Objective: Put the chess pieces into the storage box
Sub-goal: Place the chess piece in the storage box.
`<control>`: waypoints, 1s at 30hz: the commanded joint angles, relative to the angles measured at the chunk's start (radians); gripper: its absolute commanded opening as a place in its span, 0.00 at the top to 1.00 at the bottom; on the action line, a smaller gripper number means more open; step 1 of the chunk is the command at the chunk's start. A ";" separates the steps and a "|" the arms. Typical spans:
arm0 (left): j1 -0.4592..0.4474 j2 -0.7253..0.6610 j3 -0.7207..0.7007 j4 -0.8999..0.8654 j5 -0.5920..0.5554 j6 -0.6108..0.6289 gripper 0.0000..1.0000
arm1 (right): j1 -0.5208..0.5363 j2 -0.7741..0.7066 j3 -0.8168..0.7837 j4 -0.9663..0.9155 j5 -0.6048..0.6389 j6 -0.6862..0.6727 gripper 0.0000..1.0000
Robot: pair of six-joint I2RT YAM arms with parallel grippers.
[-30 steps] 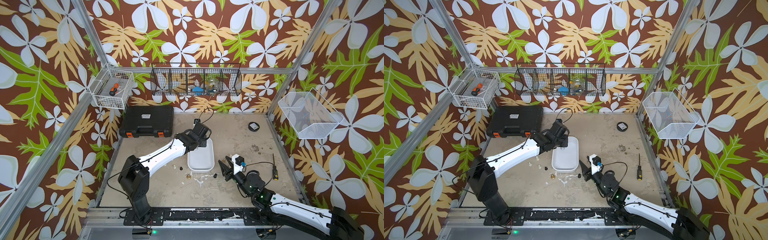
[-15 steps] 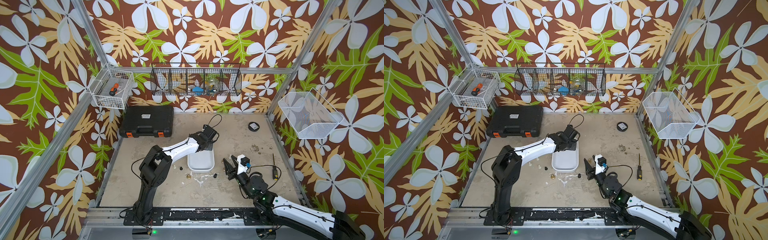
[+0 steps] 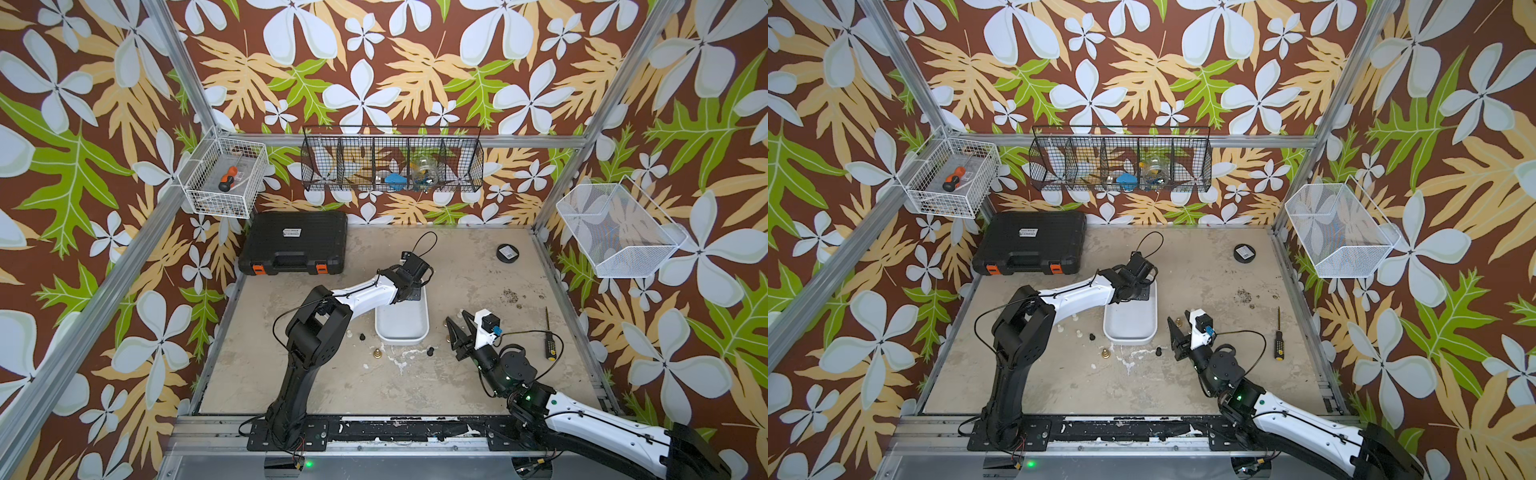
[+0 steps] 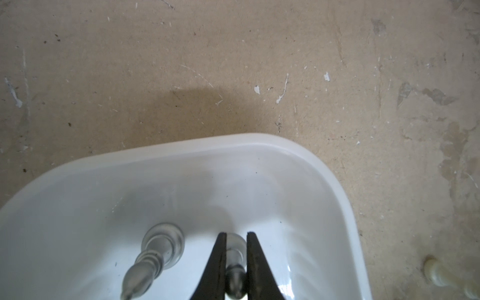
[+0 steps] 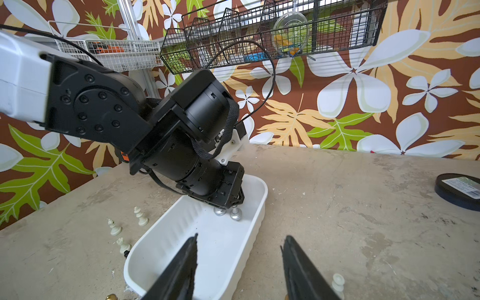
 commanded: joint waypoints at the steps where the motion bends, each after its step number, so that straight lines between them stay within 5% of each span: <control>1: 0.003 0.007 0.007 0.016 -0.025 0.014 0.91 | 0.001 -0.004 0.002 0.014 -0.007 -0.002 0.46; 20: 0.004 0.033 -0.009 0.054 -0.074 0.005 0.87 | 0.001 -0.027 -0.010 0.022 -0.023 -0.004 0.46; 30: 0.005 -0.005 -0.024 0.058 -0.059 0.002 0.69 | 0.001 -0.023 -0.009 0.023 -0.026 -0.004 0.46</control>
